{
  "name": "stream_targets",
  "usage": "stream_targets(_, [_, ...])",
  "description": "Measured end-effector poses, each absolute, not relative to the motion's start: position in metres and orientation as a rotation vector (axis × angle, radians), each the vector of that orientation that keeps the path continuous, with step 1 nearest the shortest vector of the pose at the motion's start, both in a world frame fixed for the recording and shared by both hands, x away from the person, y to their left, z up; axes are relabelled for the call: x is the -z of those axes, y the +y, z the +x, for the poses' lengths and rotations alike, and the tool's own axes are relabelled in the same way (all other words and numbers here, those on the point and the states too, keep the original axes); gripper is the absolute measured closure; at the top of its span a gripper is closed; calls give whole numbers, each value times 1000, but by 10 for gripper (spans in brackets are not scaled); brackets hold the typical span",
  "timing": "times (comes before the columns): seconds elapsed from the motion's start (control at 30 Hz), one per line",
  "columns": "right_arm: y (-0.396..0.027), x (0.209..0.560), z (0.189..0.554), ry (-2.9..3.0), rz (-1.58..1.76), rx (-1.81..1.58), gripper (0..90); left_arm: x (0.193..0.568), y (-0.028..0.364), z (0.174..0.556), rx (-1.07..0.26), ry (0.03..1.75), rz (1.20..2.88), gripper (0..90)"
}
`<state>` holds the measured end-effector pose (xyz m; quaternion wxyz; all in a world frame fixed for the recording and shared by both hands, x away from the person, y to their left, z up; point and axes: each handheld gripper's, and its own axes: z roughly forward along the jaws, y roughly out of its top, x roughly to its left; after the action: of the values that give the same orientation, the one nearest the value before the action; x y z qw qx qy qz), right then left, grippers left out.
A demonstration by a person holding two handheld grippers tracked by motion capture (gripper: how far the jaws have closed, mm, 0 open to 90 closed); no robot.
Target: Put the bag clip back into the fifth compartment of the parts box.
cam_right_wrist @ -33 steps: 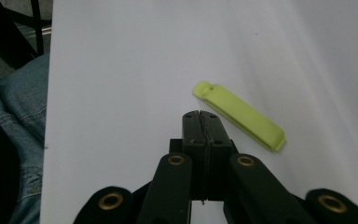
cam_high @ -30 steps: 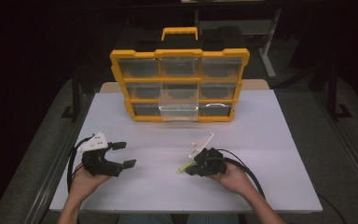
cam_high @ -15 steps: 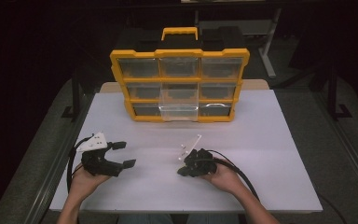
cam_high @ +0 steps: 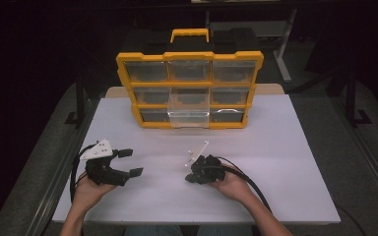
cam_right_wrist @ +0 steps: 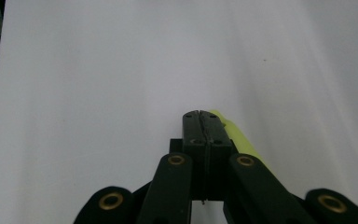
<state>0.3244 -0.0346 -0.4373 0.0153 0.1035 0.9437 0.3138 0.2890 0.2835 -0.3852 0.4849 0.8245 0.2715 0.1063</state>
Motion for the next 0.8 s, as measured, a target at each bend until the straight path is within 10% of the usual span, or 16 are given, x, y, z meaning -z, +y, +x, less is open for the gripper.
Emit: stream_targets(0.8, [-28,438,340,2878,489,-968,888,385,283,289,-255,659,2008,199])
